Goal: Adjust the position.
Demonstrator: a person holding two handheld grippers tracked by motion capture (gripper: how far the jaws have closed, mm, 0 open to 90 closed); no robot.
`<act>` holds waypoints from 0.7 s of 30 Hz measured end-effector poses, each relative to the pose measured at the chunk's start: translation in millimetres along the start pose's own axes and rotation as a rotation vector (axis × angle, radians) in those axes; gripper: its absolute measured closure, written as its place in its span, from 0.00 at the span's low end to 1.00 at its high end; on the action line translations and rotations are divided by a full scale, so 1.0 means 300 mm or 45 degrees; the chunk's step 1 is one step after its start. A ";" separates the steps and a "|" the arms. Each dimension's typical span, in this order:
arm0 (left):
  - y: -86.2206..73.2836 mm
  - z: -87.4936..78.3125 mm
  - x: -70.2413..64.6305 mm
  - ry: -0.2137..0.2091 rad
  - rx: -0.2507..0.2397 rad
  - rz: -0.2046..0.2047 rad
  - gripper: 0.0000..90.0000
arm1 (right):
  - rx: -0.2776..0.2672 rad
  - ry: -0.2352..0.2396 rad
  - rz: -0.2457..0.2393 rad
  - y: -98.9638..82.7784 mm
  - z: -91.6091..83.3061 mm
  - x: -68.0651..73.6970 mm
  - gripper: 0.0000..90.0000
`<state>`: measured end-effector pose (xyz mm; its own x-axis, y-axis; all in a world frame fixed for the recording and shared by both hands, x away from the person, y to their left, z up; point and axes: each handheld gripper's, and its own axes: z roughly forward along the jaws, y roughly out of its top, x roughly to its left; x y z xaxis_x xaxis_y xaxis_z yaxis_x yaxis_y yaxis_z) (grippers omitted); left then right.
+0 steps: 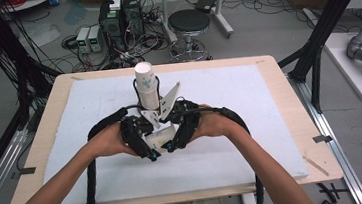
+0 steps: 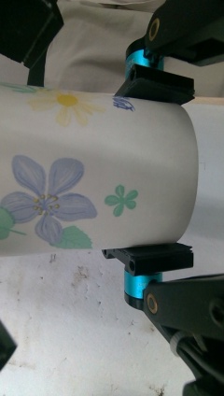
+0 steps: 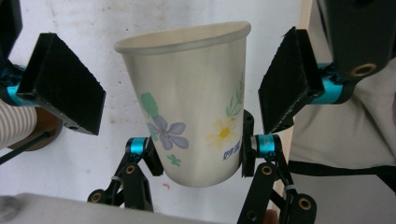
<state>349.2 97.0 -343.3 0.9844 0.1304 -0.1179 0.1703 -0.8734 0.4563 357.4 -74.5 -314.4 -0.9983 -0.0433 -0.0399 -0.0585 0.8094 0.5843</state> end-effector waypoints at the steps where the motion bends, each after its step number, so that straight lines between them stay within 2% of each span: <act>1: 0.000 0.000 0.000 0.000 0.000 0.000 0.41 | 0.000 0.000 0.000 0.000 0.000 0.000 0.17; 3: 0.002 0.006 -0.009 -0.007 -0.012 -0.028 0.41 | -0.009 -0.004 -0.002 -0.001 -0.007 0.002 0.17; 4: 0.003 0.003 -0.005 0.002 0.005 -0.011 0.41 | -0.014 -0.006 -0.002 -0.001 -0.011 0.004 0.17; 5: 0.002 0.004 -0.010 -0.004 -0.023 -0.033 0.41 | -0.026 -0.010 -0.008 -0.001 -0.015 0.003 0.17; 7: 0.000 -0.001 -0.009 -0.003 -0.032 -0.029 0.41 | -0.033 -0.015 -0.007 -0.001 -0.019 0.004 0.17; 8: -0.006 -0.004 -0.005 -0.009 -0.051 -0.029 0.41 | -0.044 -0.021 -0.003 -0.002 -0.027 0.004 0.17; 9: -0.020 0.004 -0.009 -0.021 -0.080 -0.060 0.41 | -0.069 -0.026 -0.003 -0.004 -0.037 0.004 0.17; 11: -0.028 0.009 -0.009 -0.015 -0.071 -0.057 0.41 | -0.093 -0.026 -0.006 -0.006 -0.048 0.001 0.17; 12: -0.046 0.015 -0.011 -0.011 -0.089 -0.071 0.41 | -0.097 -0.031 0.005 -0.007 -0.053 0.002 0.17; 16: -0.067 0.018 -0.018 -0.001 -0.119 -0.073 0.41 | -0.108 -0.038 0.014 -0.012 -0.062 0.000 0.17; 20: -0.092 0.008 -0.030 0.003 -0.204 -0.105 0.41 | -0.137 -0.047 0.020 -0.016 -0.075 -0.003 0.17; 21: -0.101 0.001 -0.032 0.017 -0.241 -0.110 0.41 | -0.151 -0.057 0.029 -0.020 -0.084 -0.003 0.17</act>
<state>334.6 122.0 -356.1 0.9661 0.2086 -0.1524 0.2581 -0.7549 0.6029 358.6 -94.0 -297.4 -0.9982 0.0022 -0.0602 -0.0392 0.7347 0.6773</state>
